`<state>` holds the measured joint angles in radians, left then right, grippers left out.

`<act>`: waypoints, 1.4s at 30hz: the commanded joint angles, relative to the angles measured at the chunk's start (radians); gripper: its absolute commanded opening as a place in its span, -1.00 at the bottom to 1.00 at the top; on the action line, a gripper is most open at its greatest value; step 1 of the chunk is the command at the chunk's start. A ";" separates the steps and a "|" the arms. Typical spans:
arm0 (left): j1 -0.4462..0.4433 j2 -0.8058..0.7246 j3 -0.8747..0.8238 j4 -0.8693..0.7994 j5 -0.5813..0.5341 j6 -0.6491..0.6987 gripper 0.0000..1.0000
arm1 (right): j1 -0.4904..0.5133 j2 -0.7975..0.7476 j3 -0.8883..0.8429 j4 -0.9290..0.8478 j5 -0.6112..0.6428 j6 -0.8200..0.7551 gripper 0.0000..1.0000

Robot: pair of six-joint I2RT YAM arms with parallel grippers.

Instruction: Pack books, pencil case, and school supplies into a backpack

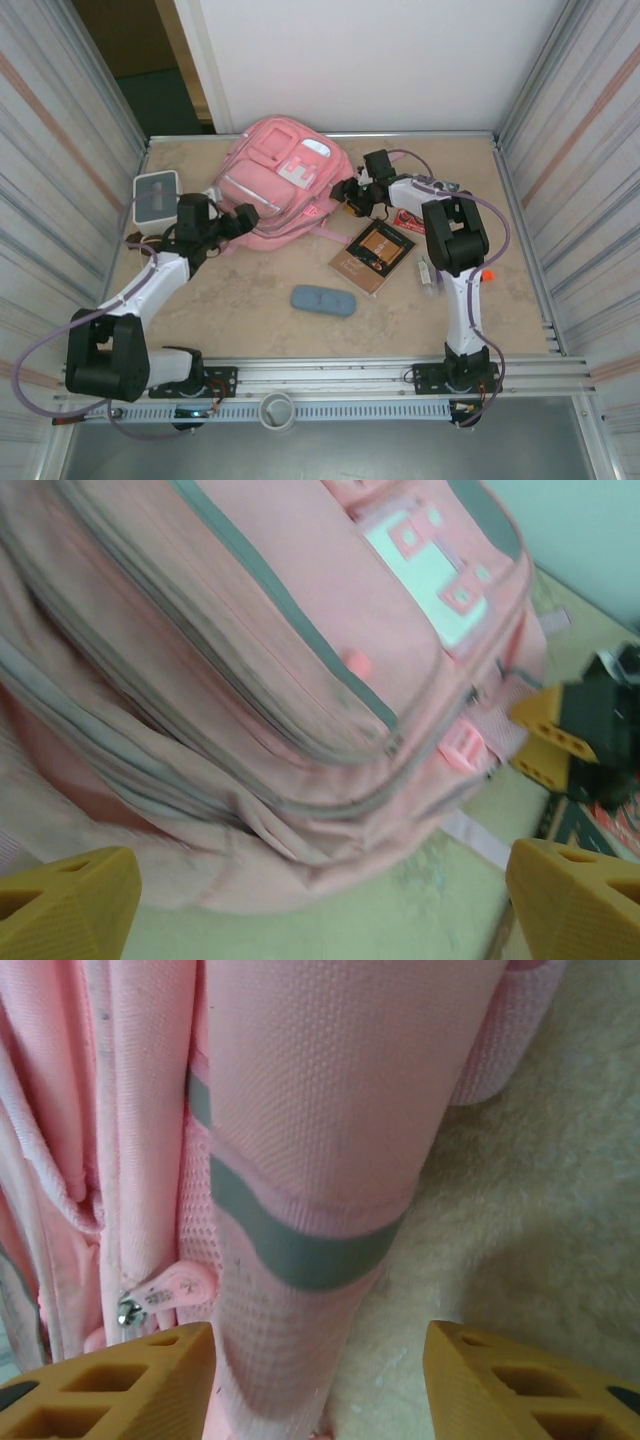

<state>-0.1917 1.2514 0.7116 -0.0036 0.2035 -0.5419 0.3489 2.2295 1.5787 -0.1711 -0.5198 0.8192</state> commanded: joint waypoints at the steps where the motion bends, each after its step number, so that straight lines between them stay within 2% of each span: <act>1: -0.060 -0.033 -0.037 -0.019 -0.057 0.025 0.88 | -0.001 0.034 0.055 0.059 -0.066 0.058 -0.04; 3: -0.096 -0.031 -0.045 -0.024 -0.067 0.029 0.88 | -0.004 0.044 0.058 0.084 -0.077 0.080 -0.19; 6: -0.142 -0.031 -0.066 -0.017 -0.075 0.040 0.85 | -0.003 0.037 0.037 0.135 -0.107 0.116 -0.59; 11: -0.157 -0.006 -0.124 0.017 -0.076 0.029 0.63 | -0.001 -0.039 -0.054 0.250 -0.134 0.189 -0.95; 16: -0.149 0.051 -0.121 0.048 -0.063 0.026 0.58 | 0.011 -0.142 -0.158 0.362 -0.141 0.262 -0.99; 21: -0.100 0.154 -0.064 0.058 -0.022 0.031 0.60 | 0.037 -0.255 -0.243 0.377 -0.104 0.266 -1.00; 30: -0.061 0.221 0.054 0.020 -0.053 0.112 0.65 | 0.134 -0.416 -0.390 0.411 0.074 0.342 -1.00; 36: -0.043 0.177 0.076 -0.022 -0.076 0.144 0.67 | 0.210 -0.471 -0.427 0.426 0.208 0.417 -1.00; 42: -0.045 0.019 -0.020 -0.043 -0.097 0.126 0.68 | 0.295 -0.531 -0.483 0.479 0.372 0.486 -1.00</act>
<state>-0.2283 1.3750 0.7227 -0.0586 0.0982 -0.4297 0.5838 1.7798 1.1141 0.2142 -0.2043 1.2442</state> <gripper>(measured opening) 0.840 0.045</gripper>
